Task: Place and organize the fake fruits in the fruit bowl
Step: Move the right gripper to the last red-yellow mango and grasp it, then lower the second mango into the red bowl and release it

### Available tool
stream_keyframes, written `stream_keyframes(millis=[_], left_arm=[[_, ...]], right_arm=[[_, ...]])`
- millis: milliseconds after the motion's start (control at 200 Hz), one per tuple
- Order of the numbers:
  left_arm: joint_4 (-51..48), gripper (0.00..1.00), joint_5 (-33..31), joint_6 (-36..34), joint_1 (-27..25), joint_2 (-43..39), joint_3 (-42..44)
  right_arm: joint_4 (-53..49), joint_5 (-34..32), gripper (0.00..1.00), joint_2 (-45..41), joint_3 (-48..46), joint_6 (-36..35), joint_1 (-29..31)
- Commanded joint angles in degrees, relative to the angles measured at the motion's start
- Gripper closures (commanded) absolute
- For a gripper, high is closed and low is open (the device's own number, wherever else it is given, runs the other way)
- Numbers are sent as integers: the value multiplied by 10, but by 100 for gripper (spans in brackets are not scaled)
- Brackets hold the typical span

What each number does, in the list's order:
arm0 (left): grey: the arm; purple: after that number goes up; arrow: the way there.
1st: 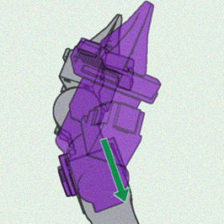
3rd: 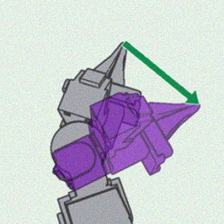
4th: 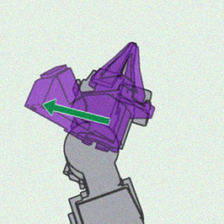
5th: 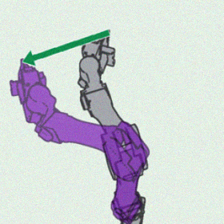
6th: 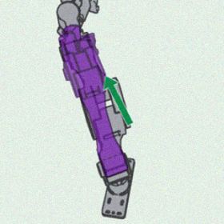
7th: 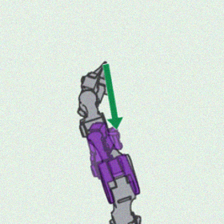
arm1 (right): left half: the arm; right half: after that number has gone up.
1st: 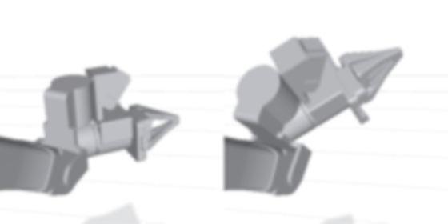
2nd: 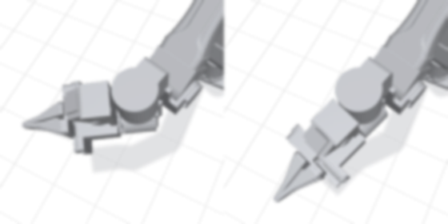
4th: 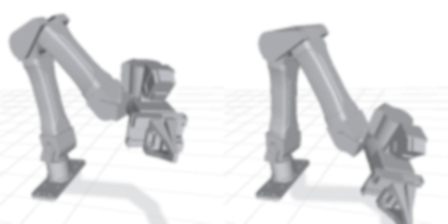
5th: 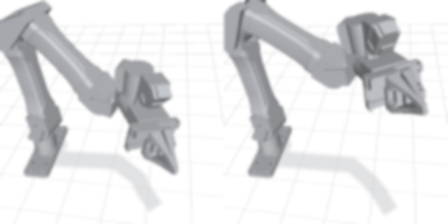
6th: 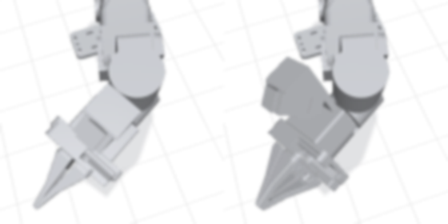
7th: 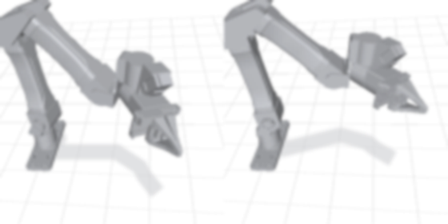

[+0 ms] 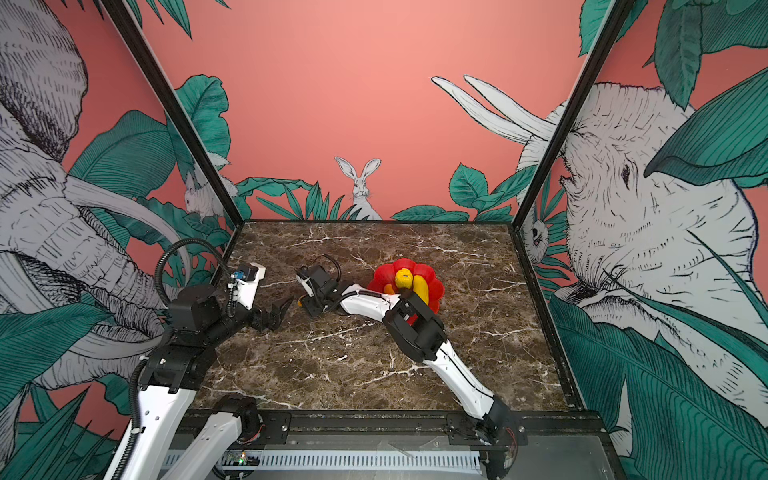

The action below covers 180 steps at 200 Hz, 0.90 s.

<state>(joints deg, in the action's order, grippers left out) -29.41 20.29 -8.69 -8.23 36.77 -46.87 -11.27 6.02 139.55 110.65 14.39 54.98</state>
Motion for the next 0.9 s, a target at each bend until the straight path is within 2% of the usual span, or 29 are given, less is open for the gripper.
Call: stream_keyframes(millis=[0, 150, 345, 555, 730, 895], left_arm=[[-3, 0, 0, -10, 0, -5, 2], [-3, 0, -1, -10, 0, -5, 3], [-2, 0, -1, -10, 0, -5, 3], [-3, 0, 2, -9, 0, -4, 3], [-2, 0, 4, -8, -1, -5, 4], [-2, 0, 5, -8, -1, -2, 3]], right_arm=[[-2, -18, 56, -11, 5, -3, -3], [5, -36, 67, -83, -57, -16, -5], [10, -66, 69, -234, -192, -16, -29], [-53, -135, 71, -370, -308, -10, -68], [-97, -166, 71, -417, -372, -11, -92], [-110, -173, 71, -417, -395, -10, -101]])
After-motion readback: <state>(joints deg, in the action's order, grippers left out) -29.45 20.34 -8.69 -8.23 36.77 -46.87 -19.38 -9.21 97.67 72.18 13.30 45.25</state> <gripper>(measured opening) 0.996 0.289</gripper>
